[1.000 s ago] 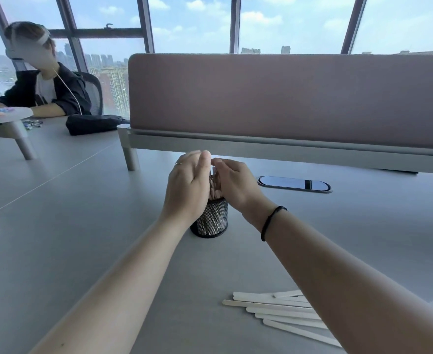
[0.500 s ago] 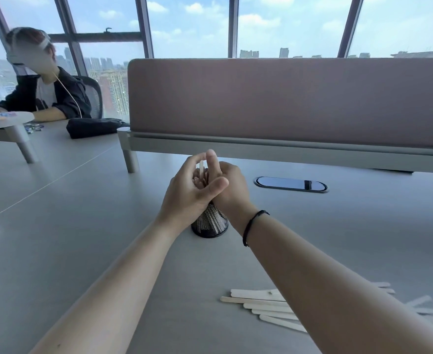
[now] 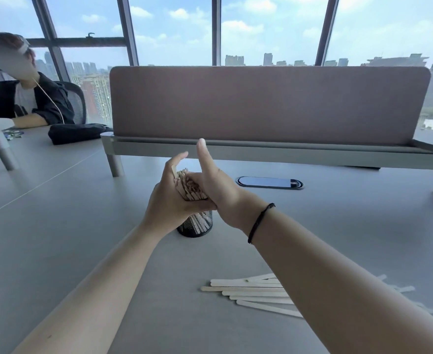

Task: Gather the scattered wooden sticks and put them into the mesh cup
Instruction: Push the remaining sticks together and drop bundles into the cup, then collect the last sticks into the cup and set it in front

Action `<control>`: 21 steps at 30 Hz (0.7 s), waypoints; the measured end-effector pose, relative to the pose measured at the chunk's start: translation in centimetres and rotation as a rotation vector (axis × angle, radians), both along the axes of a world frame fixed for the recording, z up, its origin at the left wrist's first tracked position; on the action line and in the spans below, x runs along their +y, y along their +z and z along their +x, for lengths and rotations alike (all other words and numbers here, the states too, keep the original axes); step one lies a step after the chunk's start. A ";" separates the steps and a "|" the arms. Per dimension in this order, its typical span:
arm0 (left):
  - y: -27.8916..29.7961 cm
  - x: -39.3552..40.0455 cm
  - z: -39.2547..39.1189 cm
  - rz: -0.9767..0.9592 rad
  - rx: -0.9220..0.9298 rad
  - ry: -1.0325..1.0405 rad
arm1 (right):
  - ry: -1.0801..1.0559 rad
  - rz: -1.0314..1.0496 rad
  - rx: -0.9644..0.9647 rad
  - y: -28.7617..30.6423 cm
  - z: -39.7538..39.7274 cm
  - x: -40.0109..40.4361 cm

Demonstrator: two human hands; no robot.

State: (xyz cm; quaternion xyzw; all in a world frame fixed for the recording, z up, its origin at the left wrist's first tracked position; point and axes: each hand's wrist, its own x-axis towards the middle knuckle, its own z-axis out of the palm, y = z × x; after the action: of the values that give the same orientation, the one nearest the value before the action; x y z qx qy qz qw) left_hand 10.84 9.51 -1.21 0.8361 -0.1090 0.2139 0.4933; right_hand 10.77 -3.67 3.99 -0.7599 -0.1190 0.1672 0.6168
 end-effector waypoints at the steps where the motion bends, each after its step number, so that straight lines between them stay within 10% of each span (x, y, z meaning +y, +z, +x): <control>1: 0.1 -0.2 -0.1 0.007 0.000 0.000 | -0.004 -0.034 0.007 0.3 -0.3 -0.3; 12: 0.9 -0.7 0.5 -0.133 0.047 -0.084 | -0.299 0.090 -0.081 -1.6 -4.2 -8.2; 17: 0.6 0.0 0.7 -0.294 0.052 -0.135 | -0.229 -0.463 -0.271 -5.7 -6.2 -14.2; 21: 1.9 -1.3 -0.7 -0.073 -0.206 0.051 | -0.178 -0.788 -0.347 -7.5 -7.9 -17.0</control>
State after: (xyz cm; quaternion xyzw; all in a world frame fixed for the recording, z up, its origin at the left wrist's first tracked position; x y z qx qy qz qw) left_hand 10.12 8.17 0.72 0.7936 -0.1298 0.3150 0.5041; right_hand 2.89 -20.71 -3.53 -0.9612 -0.0821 0.0161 0.2627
